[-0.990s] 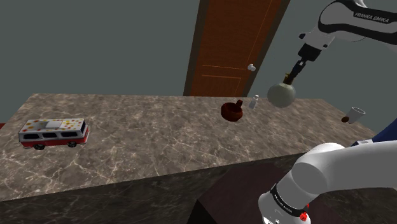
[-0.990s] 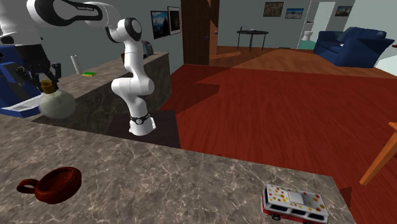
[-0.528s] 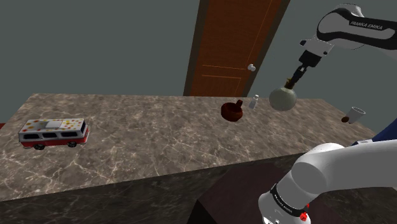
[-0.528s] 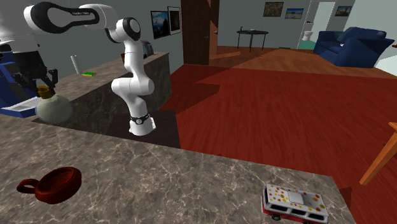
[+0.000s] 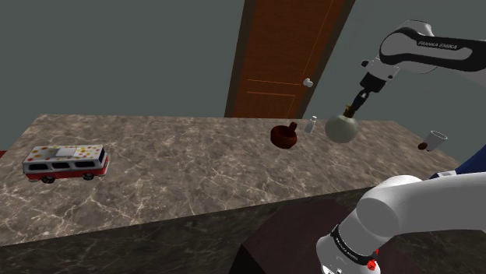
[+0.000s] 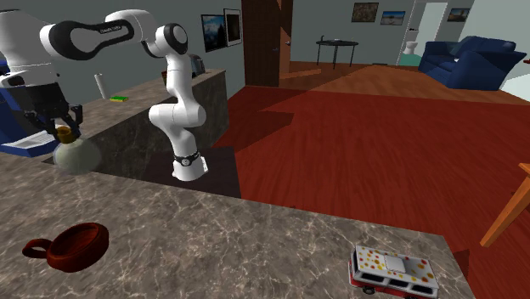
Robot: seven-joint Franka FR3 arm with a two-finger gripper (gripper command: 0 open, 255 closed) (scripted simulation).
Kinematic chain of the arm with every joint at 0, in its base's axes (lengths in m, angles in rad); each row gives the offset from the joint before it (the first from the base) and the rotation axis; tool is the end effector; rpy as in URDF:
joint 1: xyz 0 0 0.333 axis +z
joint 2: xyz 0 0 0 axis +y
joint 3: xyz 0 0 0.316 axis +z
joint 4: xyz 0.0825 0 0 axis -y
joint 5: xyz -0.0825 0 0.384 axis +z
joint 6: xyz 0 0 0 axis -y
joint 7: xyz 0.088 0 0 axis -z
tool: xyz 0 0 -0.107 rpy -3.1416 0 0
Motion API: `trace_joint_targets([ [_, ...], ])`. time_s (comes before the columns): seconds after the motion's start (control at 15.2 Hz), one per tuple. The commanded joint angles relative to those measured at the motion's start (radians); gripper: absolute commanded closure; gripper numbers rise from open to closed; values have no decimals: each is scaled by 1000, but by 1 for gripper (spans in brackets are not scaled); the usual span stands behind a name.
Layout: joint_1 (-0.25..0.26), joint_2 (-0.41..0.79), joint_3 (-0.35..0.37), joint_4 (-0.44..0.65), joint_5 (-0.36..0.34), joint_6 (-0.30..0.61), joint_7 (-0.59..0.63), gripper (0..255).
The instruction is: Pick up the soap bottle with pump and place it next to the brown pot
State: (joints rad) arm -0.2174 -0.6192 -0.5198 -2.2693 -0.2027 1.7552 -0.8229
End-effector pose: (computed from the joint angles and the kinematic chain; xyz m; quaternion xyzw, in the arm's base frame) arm 0.2563 -0.3039 0.5546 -0.9939 -0.0979 -0.0474 0.0193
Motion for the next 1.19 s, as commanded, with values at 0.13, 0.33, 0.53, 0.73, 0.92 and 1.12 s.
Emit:
trace_joint_targets([
  [0.13, -4, -1, -12, -55, -9, 55, -2, 255],
  [0.33, -7, 0, -22, -93, -15, 95, -4, 255],
  [0.53, -10, 4, -32, -130, -21, 136, -5, 255],
  [0.73, -11, 11, -43, -165, -27, 177, -8, 255],
  [0.92, -13, 19, -55, -198, -32, 219, -11, 255],
  [1.12, -13, 31, -67, -230, -37, 262, -14, 255],
])
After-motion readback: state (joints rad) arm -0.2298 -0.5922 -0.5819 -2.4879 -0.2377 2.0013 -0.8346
